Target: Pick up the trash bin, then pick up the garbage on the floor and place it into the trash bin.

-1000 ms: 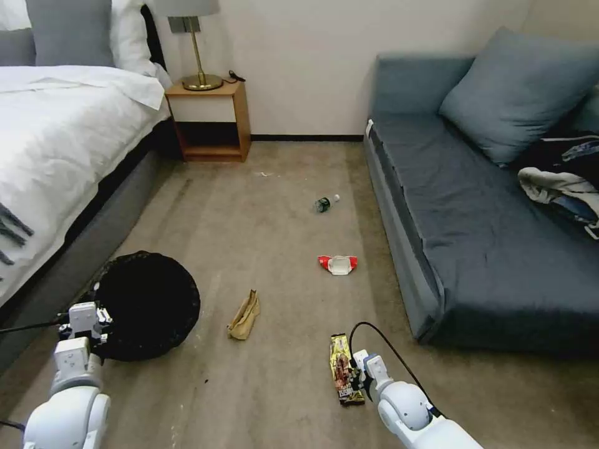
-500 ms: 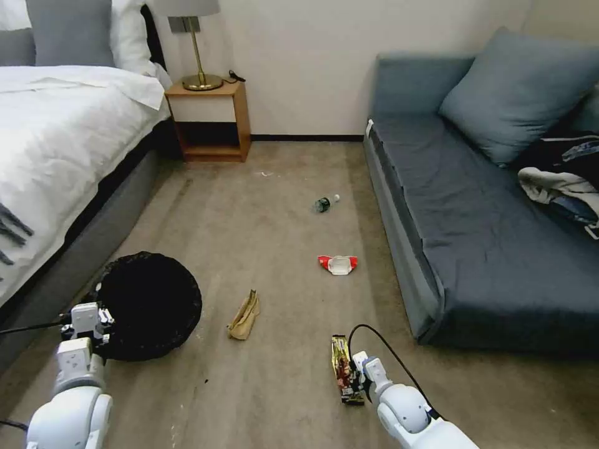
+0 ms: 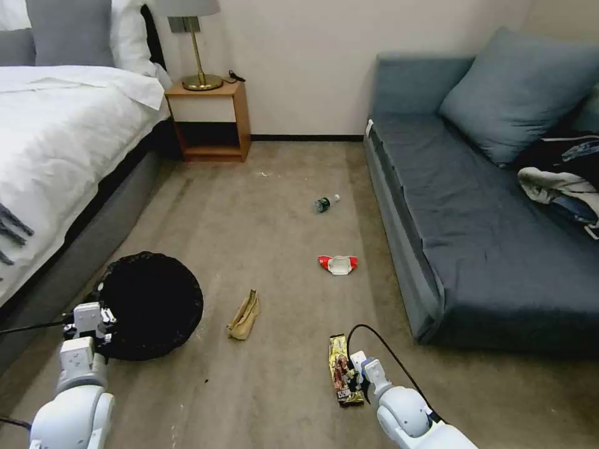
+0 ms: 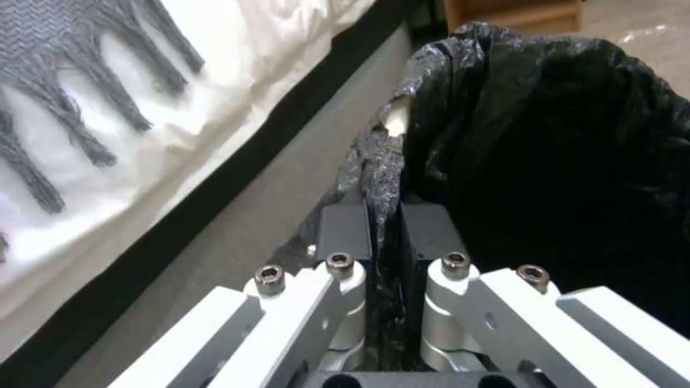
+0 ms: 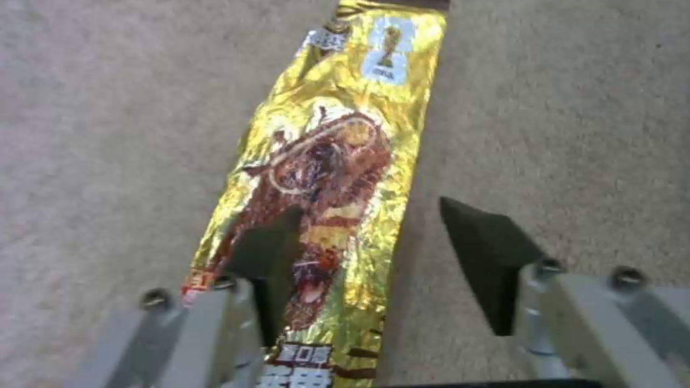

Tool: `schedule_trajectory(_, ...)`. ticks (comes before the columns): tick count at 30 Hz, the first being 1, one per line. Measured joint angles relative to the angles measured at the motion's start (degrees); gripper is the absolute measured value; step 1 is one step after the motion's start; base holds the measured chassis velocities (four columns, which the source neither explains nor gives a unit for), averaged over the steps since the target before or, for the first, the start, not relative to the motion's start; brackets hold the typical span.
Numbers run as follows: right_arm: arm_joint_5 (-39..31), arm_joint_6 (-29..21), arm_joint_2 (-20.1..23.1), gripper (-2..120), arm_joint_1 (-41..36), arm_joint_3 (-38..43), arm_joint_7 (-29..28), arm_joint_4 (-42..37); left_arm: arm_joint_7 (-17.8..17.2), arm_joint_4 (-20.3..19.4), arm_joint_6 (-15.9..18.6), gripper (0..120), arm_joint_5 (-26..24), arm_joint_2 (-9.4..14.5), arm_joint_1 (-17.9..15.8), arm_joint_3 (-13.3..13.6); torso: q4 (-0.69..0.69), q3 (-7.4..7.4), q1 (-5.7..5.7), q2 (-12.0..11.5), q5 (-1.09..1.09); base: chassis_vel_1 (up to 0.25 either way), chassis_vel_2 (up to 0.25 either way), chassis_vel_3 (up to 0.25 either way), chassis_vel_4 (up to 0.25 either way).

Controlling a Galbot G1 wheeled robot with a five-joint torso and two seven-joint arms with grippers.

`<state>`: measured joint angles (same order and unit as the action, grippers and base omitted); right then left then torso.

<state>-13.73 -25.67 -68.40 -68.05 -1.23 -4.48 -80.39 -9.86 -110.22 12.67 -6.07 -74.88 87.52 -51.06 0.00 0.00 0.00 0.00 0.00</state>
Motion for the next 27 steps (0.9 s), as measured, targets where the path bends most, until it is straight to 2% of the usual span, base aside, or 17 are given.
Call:
schedule_trajectory(3, 0.7, 0.2, -0.4, 67, 0.4, 0.1, 0.2, 1.4, 0.0, 0.0, -0.2, 7, 0.0, 0.1, 0.1, -0.2, 0.00, 0.00, 0.00, 0.0, 0.00, 0.000, 0.000, 0.000, 0.000)
schedule_trajectory(5, 0.8, 0.2, -0.5, 66, 0.4, 0.1, 0.2, 1.5, 0.0, 0.0, -0.2, 7, 0.0, 0.1, 0.1, -0.2, 0.00, 0.00, 0.00, 0.0, 0.00, 0.000, 0.000, 0.000, 0.000)
schedule_trajectory(7, 1.5, 0.2, -0.7, 54, 0.4, 0.2, 0.6, 2.1, 0.0, 0.1, -0.3, 7, 0.0, -0.1, 0.1, -0.2, 0.00, 0.00, 0.00, 0.0, 0.00, 0.000, 0.000, 0.000, 0.000)
schedule_trajectory(8, 1.5, 0.2, -0.7, 54, 0.4, 0.2, 0.6, 2.1, 0.0, 0.1, -0.3, 7, 0.0, -0.1, 0.1, -0.2, 0.00, 0.00, 0.00, 0.0, 0.00, 0.000, 0.000, 0.000, 0.000)
schedule_trajectory(10, 2.2, 0.3, -1.1, 46, 0.4, 0.2, 1.0, 2.6, 0.0, 0.1, -0.4, 7, 0.0, -0.2, 0.1, -0.2, 0.00, 0.00, 0.00, 0.0, 0.00, 0.000, 0.000, 0.000, 0.000)
schedule_trajectory(11, 2.3, 0.4, -1.1, 39, 0.4, 0.1, 1.0, 2.7, 0.0, 0.1, -0.4, 7, 0.0, -0.3, 0.0, -0.2, 0.00, 0.00, 0.00, 0.0, 0.00, 0.000, 0.000, 0.000, 0.000)
schedule_trajectory(15, 2.5, 0.5, -1.1, 30, 0.4, -0.2, 1.0, 2.7, -0.1, 0.1, -0.4, 7, 0.0, -0.3, 0.0, -0.2, 0.00, 0.00, 0.00, 0.0, 0.00, 0.000, 0.000, 0.000, 0.000)
schedule_trajectory(18, 2.8, 0.8, -0.7, 15, 0.4, -0.6, 0.8, 2.2, -0.1, 0.2, -0.4, 7, 0.0, -0.3, 0.0, -0.2, 0.00, 0.00, 0.00, 0.0, 0.00, 0.000, 0.000, 0.000, 0.000)
schedule_trajectory(20, 2.9, 1.2, -0.5, 12, 0.2, -0.7, 0.6, 1.8, -0.1, 0.2, -0.4, 7, 0.0, -0.3, -0.1, -0.2, 0.00, 0.00, 0.00, 0.0, 0.00, 0.000, 0.000, 0.000, 0.000)
schedule_trajectory(22, 3.0, 2.2, 0.1, 2, -0.1, -0.8, 0.1, 0.7, -0.2, 0.2, -0.5, 7, 0.0, -0.4, -0.1, -0.1, 0.00, 0.00, 0.00, 0.0, 0.00, 0.000, 0.000, 0.000, 0.000)
schedule_trajectory(27, 3.0, 5.3, 1.1, 0, -1.0, -0.9, -0.5, -2.0, -0.1, 0.2, -0.5, 7, 0.0, -0.5, 0.0, 0.3, 0.00, 0.00, 0.00, 0.0, 0.00, 0.000, 0.000, 0.000, 0.000)
